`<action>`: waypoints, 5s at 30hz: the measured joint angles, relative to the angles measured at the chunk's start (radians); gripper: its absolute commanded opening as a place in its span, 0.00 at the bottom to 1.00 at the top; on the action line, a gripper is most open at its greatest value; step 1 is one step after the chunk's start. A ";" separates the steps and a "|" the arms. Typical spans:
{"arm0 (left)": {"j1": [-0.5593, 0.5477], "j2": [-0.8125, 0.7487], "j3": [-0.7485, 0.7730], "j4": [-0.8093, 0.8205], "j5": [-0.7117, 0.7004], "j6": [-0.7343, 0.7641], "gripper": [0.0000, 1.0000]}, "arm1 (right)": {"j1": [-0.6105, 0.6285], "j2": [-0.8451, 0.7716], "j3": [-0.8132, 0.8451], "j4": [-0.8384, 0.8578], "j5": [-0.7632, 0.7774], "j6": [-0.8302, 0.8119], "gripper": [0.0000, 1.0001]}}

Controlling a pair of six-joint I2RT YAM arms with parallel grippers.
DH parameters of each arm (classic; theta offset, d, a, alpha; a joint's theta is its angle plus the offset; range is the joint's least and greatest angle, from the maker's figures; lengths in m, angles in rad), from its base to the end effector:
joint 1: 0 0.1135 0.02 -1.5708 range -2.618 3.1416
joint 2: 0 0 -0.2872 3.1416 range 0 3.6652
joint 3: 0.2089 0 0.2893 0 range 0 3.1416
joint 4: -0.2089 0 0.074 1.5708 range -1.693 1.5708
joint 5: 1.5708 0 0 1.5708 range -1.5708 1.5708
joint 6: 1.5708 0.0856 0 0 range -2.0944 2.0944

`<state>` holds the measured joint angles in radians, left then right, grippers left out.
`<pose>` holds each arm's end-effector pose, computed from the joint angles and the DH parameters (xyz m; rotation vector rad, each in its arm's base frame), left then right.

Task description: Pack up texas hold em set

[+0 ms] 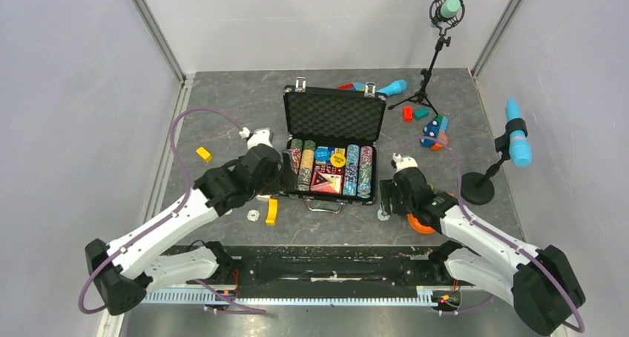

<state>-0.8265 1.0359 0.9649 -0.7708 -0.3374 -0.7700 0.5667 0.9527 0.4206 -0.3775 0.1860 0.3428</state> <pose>0.1992 -0.1744 0.2849 -0.0872 2.3805 -0.3669 0.1983 0.1074 0.1309 -0.1969 2.4578 0.1650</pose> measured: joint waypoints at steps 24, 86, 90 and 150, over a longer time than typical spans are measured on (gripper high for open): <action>0.042 -0.148 -0.108 -0.064 0.007 -0.018 0.97 | 0.013 0.105 0.031 0.011 0.007 0.008 0.72; 0.063 -0.131 -0.154 0.145 0.249 -0.043 0.96 | 0.079 0.011 0.108 -0.001 0.021 -0.027 0.38; 0.063 -0.102 -0.155 0.227 0.320 -0.084 0.93 | 0.082 -0.029 0.109 0.034 -0.072 -0.076 0.38; -0.078 0.123 -0.219 0.682 0.524 -0.279 0.18 | 0.348 -0.097 0.153 0.311 -0.346 -0.232 0.40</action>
<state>-0.9047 1.1587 0.7456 -0.0883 0.1867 -1.0492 0.9146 0.8555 0.5739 -0.0666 -0.1600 0.1112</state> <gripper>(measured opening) 0.234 0.425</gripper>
